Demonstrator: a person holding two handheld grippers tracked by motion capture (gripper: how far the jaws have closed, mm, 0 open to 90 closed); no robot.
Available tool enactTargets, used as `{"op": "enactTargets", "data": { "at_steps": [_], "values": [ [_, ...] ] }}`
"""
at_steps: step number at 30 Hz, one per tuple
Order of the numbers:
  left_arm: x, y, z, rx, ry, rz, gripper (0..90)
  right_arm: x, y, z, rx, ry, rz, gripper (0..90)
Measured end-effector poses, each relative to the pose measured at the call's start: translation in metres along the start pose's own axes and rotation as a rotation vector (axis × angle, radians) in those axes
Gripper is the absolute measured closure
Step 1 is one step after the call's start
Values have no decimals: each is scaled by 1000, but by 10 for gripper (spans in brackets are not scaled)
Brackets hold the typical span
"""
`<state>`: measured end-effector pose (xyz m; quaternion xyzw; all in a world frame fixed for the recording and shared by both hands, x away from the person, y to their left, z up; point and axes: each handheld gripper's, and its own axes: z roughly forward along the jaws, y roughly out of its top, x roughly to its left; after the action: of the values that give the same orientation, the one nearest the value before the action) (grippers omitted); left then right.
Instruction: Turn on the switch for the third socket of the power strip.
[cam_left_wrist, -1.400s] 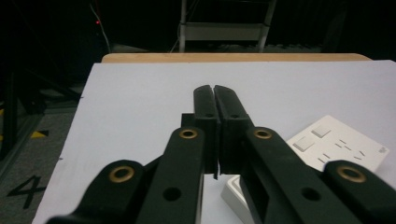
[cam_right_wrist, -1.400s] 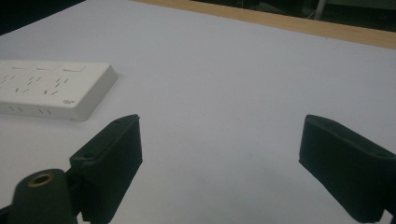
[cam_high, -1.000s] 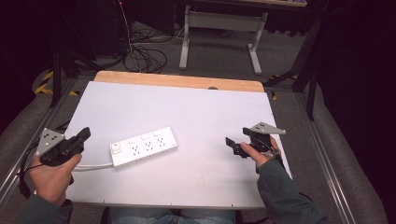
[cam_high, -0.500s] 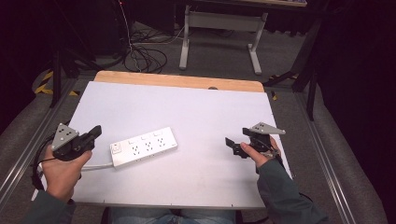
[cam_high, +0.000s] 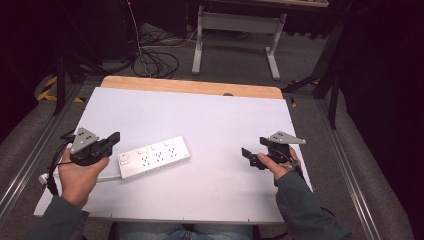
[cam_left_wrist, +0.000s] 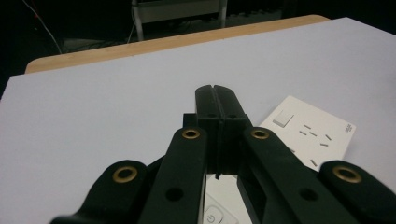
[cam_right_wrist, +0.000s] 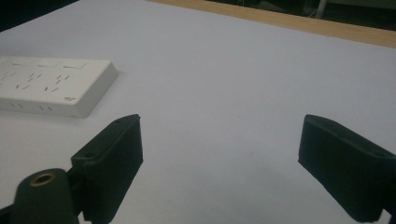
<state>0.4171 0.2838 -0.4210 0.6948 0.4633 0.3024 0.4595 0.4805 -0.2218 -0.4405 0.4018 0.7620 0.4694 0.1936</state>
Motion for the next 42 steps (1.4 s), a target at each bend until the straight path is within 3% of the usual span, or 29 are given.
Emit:
{"op": "enactTargets", "data": {
  "at_steps": [18, 42],
  "values": [
    [-17, 10, 24, 17, -62, 61, 900, 0, -1, -1, 5, -3, 7, 144],
    [-45, 15, 58, 92, -160, 168, 900, -1, -1, -2, 3, 0, 2, 146]
  ]
}}
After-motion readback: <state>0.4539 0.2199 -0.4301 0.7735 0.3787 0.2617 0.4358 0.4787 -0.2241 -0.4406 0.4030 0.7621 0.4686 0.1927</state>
